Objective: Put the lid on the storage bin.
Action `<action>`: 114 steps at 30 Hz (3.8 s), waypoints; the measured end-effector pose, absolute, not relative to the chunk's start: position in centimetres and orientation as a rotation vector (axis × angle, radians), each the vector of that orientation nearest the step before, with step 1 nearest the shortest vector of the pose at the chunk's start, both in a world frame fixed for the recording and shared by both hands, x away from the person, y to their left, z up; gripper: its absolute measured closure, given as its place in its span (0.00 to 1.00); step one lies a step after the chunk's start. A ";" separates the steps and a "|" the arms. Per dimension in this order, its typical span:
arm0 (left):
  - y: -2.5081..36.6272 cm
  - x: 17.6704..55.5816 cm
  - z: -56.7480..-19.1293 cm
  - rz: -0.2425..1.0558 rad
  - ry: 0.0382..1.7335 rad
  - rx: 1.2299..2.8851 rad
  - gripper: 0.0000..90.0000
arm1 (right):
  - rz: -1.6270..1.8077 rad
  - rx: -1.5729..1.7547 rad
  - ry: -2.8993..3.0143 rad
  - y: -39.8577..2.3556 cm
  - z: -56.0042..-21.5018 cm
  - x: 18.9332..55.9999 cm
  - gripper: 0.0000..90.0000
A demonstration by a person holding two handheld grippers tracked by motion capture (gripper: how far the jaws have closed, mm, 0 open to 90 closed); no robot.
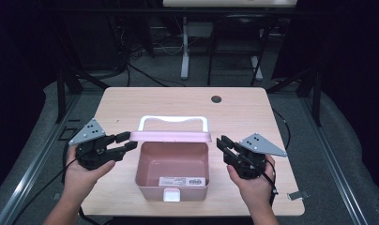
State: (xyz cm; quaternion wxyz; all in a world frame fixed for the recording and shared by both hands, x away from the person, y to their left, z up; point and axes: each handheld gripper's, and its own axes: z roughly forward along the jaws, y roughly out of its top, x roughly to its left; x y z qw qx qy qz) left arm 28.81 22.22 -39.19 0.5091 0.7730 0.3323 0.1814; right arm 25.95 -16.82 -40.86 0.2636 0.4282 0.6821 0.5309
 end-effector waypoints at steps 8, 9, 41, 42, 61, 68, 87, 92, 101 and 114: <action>22.2 28.1 -39.6 0.429 0.793 1.879 0.64 | 1.444 1.166 1.847 -16.9 -41.0 26.1 0.85; 22.2 28.1 -39.7 0.424 0.796 1.878 0.64 | 1.444 1.167 1.848 -16.9 -41.0 26.1 0.85; 22.6 25.9 -42.3 0.393 0.792 1.916 0.67 | 1.466 1.203 1.885 -16.9 -41.8 26.9 0.81; 22.5 25.9 -42.4 0.393 0.794 1.911 0.67 | 1.466 1.203 1.887 -16.9 -41.8 26.9 0.81; 22.7 25.1 -43.6 0.379 0.800 1.917 0.67 | 1.476 1.236 1.903 -17.0 -42.7 27.7 0.81; 22.7 25.0 -43.8 0.382 0.799 1.920 0.67 | 1.479 1.238 1.910 -16.9 -42.8 27.9 0.81; 22.8 24.7 -44.7 0.369 0.817 1.926 0.69 | 1.478 1.243 1.911 -16.9 -43.1 28.1 0.80; 22.8 24.6 -45.0 0.362 0.817 1.932 0.70 | 1.474 1.244 1.917 -16.8 -43.2 28.1 0.80; 22.8 24.5 -45.6 0.345 0.820 1.936 0.72 | 1.475 1.247 1.912 -16.9 -43.3 28.2 0.80; 22.8 24.1 -46.1 0.325 0.819 1.951 0.77 | 1.463 1.261 1.904 -17.3 -43.7 28.5 0.77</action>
